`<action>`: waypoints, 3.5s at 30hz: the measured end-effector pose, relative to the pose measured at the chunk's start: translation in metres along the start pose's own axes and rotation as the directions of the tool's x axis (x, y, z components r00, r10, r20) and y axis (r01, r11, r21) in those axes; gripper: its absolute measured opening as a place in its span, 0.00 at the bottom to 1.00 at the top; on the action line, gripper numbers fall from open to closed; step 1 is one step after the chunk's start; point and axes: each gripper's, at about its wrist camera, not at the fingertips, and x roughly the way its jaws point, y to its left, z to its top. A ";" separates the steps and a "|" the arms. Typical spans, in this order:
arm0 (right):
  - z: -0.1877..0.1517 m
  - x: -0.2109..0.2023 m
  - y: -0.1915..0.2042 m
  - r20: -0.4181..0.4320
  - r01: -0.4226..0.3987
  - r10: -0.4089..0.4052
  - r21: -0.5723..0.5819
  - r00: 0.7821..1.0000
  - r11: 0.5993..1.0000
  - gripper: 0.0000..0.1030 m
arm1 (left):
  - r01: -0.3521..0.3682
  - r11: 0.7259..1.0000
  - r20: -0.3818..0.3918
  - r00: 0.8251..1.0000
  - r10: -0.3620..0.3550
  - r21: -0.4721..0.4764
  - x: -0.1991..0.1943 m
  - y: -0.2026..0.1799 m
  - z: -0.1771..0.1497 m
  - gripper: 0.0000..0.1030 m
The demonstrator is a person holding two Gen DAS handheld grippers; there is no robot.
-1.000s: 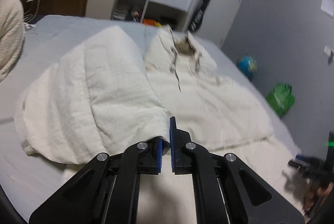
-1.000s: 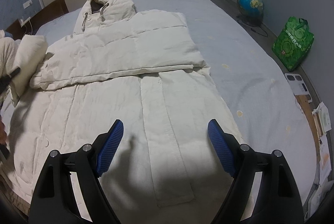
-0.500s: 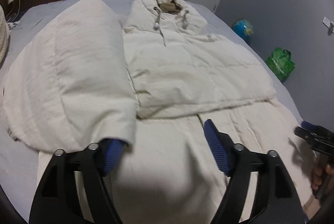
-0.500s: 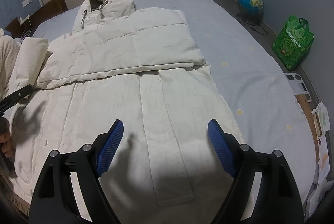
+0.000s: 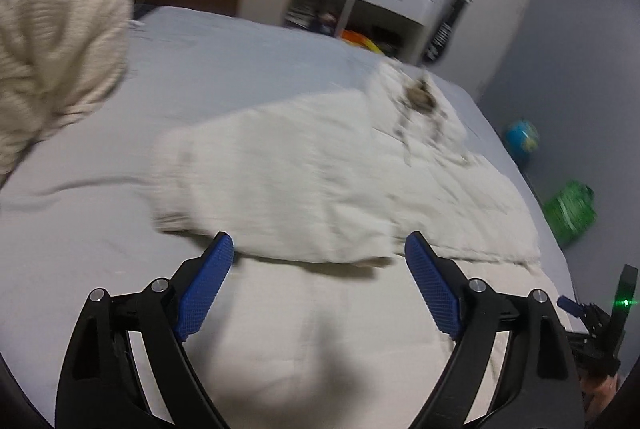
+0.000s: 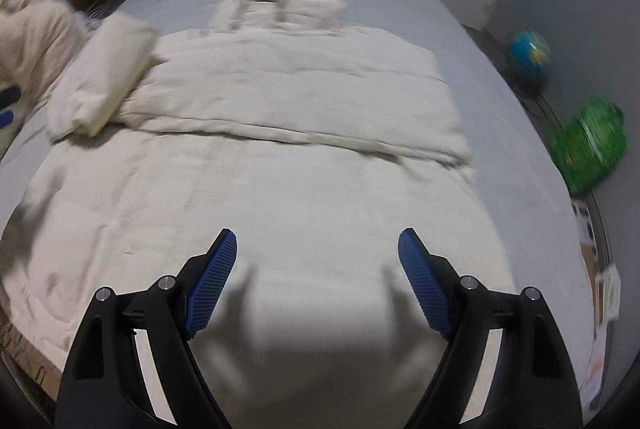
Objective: Fold large clothes
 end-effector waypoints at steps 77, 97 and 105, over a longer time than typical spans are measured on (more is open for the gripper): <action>0.157 0.066 0.062 0.116 -0.275 0.249 0.387 0.961 0.880 0.09 | -0.130 0.899 0.162 0.963 0.214 -0.418 -0.028 0.129 0.000 0.86; 0.044 0.102 -0.051 0.180 -0.397 0.385 0.679 0.905 0.617 0.57 | 0.007 0.980 0.048 0.999 0.002 -0.200 0.018 0.079 0.007 0.88; 0.060 0.108 -0.084 0.188 -0.373 0.342 0.686 0.921 0.625 0.19 | 0.020 0.981 -0.064 0.997 -0.033 -0.194 0.065 0.075 0.011 0.88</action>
